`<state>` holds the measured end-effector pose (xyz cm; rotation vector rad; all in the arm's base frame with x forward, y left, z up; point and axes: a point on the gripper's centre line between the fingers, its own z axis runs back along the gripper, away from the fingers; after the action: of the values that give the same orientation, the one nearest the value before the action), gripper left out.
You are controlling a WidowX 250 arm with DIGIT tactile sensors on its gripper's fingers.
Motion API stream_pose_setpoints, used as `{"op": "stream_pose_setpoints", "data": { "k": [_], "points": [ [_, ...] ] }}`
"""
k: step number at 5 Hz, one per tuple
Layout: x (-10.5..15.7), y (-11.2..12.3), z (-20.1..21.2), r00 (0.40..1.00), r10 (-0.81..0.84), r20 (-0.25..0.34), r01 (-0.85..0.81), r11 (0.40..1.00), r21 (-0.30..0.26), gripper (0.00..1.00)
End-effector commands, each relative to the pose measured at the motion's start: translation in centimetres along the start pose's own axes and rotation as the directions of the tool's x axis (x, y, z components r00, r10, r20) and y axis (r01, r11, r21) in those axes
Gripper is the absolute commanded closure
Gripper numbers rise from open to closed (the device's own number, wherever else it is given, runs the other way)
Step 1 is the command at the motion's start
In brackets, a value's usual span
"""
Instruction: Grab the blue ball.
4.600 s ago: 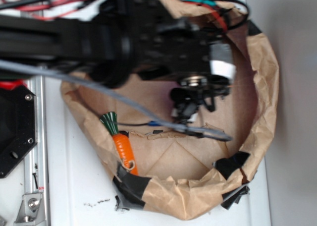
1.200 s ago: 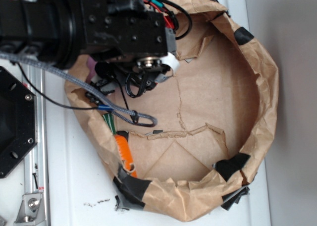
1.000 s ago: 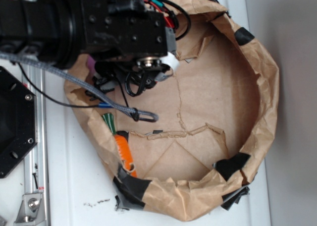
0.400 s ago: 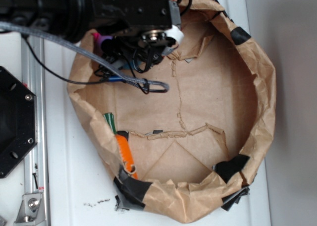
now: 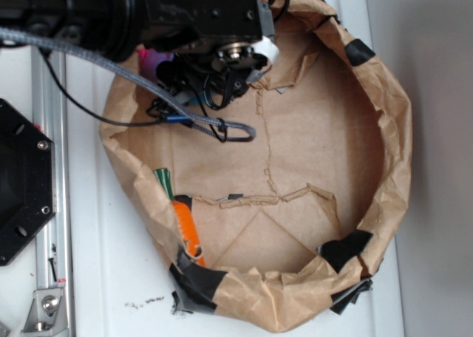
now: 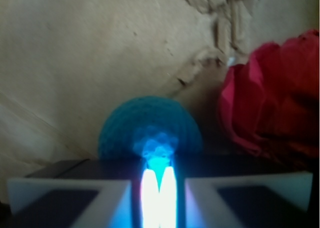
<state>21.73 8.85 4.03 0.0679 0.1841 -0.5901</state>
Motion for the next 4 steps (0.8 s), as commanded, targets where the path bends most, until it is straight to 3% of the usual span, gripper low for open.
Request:
{"op": "stream_pose_setpoints", "data": {
  "k": [1, 4],
  "points": [
    [0.9, -0.5, 3.2, 0.998, -0.022, 0.062, 0.019, 0.998, 0.056, 0.0],
    [1.4, -0.2, 2.6, 0.999, -0.012, 0.045, 0.01, 0.999, 0.052, 0.0]
  ]
}}
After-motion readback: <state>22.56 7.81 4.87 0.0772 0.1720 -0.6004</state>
